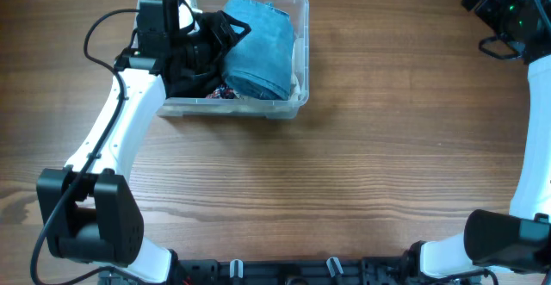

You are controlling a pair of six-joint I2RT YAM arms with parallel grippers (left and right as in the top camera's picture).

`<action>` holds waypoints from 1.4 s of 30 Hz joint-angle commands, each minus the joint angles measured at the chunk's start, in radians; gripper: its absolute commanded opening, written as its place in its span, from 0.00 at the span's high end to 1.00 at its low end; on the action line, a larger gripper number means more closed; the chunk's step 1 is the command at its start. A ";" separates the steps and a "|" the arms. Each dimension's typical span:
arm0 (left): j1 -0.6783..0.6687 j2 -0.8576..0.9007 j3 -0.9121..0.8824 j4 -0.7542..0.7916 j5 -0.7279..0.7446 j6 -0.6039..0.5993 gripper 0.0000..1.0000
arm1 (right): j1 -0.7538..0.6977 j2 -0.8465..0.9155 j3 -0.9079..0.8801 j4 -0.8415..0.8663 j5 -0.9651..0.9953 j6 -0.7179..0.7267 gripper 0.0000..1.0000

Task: Pack container
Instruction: 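Carry the blue towel into the right side of the box, then release the blue towel and press it flat with the left gripper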

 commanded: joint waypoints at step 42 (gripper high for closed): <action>-0.248 0.183 0.090 0.087 -0.778 0.539 0.80 | -0.002 0.003 -0.003 0.004 0.010 0.010 0.00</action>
